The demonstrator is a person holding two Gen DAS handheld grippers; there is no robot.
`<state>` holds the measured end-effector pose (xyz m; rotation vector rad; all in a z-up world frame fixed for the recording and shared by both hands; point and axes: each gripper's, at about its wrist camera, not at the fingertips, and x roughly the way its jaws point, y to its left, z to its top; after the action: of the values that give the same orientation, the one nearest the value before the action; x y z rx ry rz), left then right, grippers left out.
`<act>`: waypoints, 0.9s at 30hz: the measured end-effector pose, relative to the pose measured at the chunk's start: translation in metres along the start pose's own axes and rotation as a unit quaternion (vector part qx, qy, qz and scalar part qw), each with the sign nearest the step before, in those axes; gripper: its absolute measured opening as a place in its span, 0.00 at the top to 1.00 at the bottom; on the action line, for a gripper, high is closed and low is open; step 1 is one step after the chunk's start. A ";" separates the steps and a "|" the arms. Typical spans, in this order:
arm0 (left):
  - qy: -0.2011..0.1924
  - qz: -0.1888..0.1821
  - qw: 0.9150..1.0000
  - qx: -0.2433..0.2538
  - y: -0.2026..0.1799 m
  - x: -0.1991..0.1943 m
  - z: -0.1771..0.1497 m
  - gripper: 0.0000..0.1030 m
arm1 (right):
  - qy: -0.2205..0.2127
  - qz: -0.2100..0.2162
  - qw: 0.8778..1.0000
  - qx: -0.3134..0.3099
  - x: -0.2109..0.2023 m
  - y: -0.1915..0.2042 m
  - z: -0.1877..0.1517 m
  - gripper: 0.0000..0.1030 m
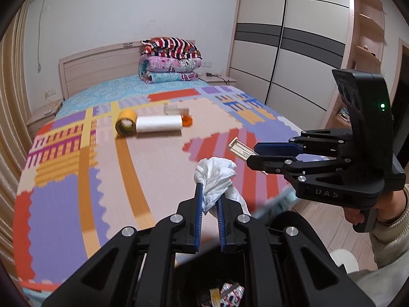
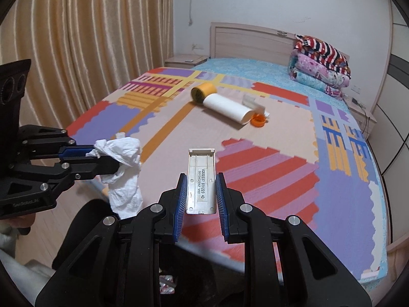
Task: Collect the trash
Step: 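Carry the tissue and card down into the black trash bag with both tools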
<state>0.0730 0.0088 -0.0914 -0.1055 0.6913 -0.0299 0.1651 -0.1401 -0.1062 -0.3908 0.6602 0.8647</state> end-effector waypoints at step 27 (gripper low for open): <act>0.196 -0.037 0.979 -0.034 -0.017 0.090 -0.136 0.90 | 0.148 0.073 0.986 -0.017 0.044 0.048 -0.132 0.78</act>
<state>0.0554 -0.0254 -0.2507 -0.1948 1.0826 -0.1007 0.0984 -0.1604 -0.2355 -0.5115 0.9583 0.9676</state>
